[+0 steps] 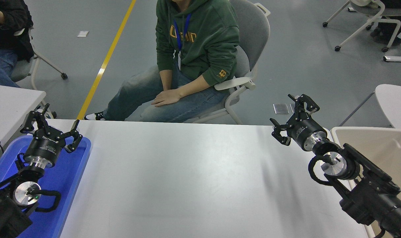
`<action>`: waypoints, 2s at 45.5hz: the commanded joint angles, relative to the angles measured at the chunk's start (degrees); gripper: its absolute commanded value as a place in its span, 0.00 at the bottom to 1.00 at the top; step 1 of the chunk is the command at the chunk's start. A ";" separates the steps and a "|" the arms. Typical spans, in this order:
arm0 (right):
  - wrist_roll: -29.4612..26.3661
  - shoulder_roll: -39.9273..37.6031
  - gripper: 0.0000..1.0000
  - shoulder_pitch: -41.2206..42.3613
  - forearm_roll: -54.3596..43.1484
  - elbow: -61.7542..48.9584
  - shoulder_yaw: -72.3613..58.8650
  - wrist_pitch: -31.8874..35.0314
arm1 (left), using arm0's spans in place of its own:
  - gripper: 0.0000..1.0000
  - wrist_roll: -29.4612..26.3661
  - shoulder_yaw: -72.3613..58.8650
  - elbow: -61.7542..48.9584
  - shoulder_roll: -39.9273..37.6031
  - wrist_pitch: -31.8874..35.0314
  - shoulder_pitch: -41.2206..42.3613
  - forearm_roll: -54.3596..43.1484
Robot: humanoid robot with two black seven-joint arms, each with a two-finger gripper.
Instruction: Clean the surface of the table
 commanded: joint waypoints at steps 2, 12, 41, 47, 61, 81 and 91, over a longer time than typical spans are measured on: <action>0.00 -0.06 1.00 -0.14 0.00 -0.09 0.03 0.08 | 1.00 -0.01 -0.02 0.00 0.02 0.00 0.00 0.00; 0.00 0.02 1.00 -0.14 0.00 -0.18 0.03 0.08 | 1.00 -0.01 -0.02 0.00 0.02 0.00 0.00 0.00; 0.00 -1.03 1.00 -0.23 0.00 -0.09 -0.05 -0.01 | 1.00 -0.01 -0.02 0.00 0.02 0.00 0.00 0.00; 0.00 -1.03 1.00 -0.14 0.00 -0.09 -0.05 -0.01 | 1.00 -0.01 -0.02 0.00 0.02 0.00 0.00 0.00; 0.00 -1.21 1.00 -0.23 0.00 -0.09 -0.05 -0.01 | 1.00 -0.01 -0.02 0.00 0.02 0.00 0.00 0.00; 0.00 -1.21 1.00 -0.41 0.00 -0.09 0.03 -0.01 | 1.00 -0.01 -0.02 0.00 0.02 0.00 0.00 0.00; 0.00 -1.21 1.00 -0.49 0.00 -0.09 0.03 -0.01 | 1.00 -0.01 -0.02 0.00 0.02 0.00 0.00 0.00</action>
